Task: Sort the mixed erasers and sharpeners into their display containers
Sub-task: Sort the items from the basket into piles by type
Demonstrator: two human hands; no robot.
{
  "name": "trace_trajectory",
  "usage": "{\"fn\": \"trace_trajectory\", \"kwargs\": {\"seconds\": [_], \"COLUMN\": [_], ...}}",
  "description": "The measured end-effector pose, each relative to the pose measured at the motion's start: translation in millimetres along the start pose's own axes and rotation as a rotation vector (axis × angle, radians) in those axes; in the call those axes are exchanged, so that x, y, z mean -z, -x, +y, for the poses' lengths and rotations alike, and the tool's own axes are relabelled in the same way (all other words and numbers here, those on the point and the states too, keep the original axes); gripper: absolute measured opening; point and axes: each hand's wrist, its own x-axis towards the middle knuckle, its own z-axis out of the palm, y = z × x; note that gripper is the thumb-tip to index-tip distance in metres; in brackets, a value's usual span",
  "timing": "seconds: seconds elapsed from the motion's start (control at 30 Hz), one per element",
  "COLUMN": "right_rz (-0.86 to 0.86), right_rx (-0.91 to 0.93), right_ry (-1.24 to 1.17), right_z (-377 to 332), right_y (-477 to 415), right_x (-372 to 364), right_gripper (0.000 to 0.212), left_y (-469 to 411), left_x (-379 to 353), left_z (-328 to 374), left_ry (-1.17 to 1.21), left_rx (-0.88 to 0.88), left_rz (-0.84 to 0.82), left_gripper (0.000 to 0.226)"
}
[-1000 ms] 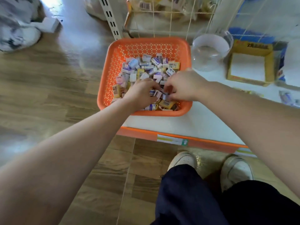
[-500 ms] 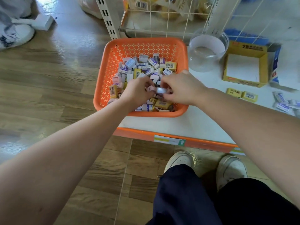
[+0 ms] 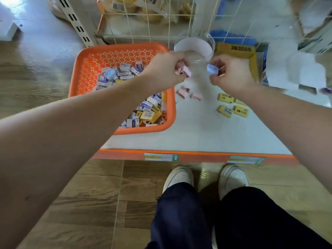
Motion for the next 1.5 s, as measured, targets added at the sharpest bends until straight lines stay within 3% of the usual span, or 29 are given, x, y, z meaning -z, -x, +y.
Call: {"fn": "trace_trajectory", "kwargs": {"seconds": [0.17, 0.5, 0.63, 0.77, 0.9, 1.0, 1.1, 1.2, 1.5], "right_rz": [-0.084, -0.257, -0.287, -0.113, 0.041, 0.022, -0.118, -0.292, -0.472], "right_rx": [-0.075, -0.114, -0.114, -0.105, -0.006, 0.118, 0.267, 0.35, 0.476], "right_ry": [-0.016, -0.025, -0.021, -0.077, -0.223, -0.268, -0.274, -0.149, 0.421], "right_z": [12, 18, 19, 7, -27, -62, -91, -105, -115], "right_y": [4, 21, 20, 19, 17, 16, 19, 22, 20], "right_x": [-20, -39, -36, -28, -24, -29, -41, -56, -72], "right_gripper": [0.027, 0.027, 0.031, 0.025, 0.024, 0.025, 0.025, 0.029, 0.036], "left_y": [-13, -18, -17, -8, 15, 40, 61, 78, 114], "left_x": [-11, -34, -30, -5, 28, 41, 39, 34, 21], "left_z": [4, 8, 6, -4, -22, -40, -55, -68, -95], "left_ry": [-0.297, -0.557, -0.45, -0.072, 0.022, 0.022, 0.002, -0.034, -0.031], "left_rx": [-0.077, -0.097, -0.117, -0.085, -0.012, 0.11, 0.202, 0.257, 0.314], "left_rz": [-0.144, -0.31, -0.299, -0.037, 0.18, 0.131, -0.014, -0.179, -0.222], "left_gripper": [0.028, 0.029, 0.043, 0.042, 0.035, 0.03, 0.021, 0.019, 0.022]}}
